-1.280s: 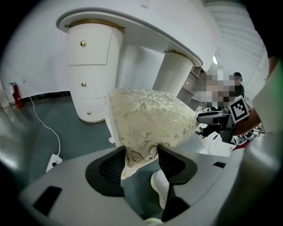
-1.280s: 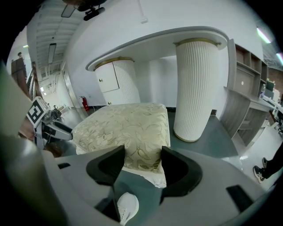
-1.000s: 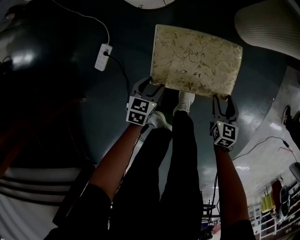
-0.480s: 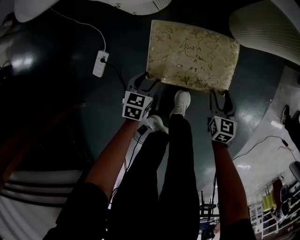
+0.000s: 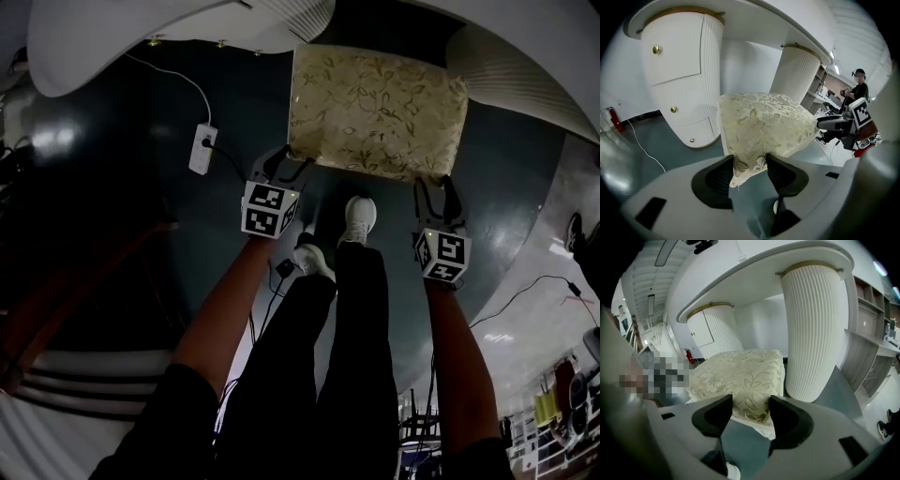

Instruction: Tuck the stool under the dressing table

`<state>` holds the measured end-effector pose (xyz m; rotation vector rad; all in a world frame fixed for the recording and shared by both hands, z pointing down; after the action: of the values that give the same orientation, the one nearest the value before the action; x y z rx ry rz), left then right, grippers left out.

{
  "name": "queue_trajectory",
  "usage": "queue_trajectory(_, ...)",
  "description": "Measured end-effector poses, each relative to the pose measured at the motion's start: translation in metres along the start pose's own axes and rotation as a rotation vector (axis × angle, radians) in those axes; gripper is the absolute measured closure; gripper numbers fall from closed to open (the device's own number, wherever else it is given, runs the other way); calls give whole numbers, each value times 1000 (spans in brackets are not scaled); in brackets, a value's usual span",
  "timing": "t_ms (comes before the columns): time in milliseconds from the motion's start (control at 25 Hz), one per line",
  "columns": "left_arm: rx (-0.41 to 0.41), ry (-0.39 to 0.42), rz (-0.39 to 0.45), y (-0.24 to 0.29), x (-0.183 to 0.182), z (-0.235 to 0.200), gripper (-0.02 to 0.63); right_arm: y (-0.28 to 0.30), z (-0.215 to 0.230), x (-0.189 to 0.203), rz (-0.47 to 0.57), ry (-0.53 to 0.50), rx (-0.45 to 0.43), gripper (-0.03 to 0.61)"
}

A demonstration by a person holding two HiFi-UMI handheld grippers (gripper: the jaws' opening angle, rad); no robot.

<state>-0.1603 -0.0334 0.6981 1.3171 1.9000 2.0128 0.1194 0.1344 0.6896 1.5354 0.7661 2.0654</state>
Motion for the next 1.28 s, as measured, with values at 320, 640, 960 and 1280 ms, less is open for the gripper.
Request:
queue_trajectory(320,-5,18,-28,-1,-1,0,379,1,2,1,-20,14,-28,316)
queue_trajectory(640,-9,18,-32,-5,-2,-2,377,-2,-2,0,-32,57,-27,316)
queue_trajectory(960,39,39,-39,-7,-5,-3,377,-7,-11,1,-13,35,65,316)
queue_trajectory(1280,46,48,-30,-5,-11,-6,379,-4,-9,0,26,37,57,316)
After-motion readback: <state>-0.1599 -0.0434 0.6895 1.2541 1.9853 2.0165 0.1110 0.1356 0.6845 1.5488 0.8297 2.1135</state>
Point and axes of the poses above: the fingertips, and each gripper's own axes: y forward along the fingers, z to its right, x out of its underside, the point moved 7 cm from there along -y, backward along the fingers, and after that the axes turned 2 degrees about -x, right-handed, at the moved point
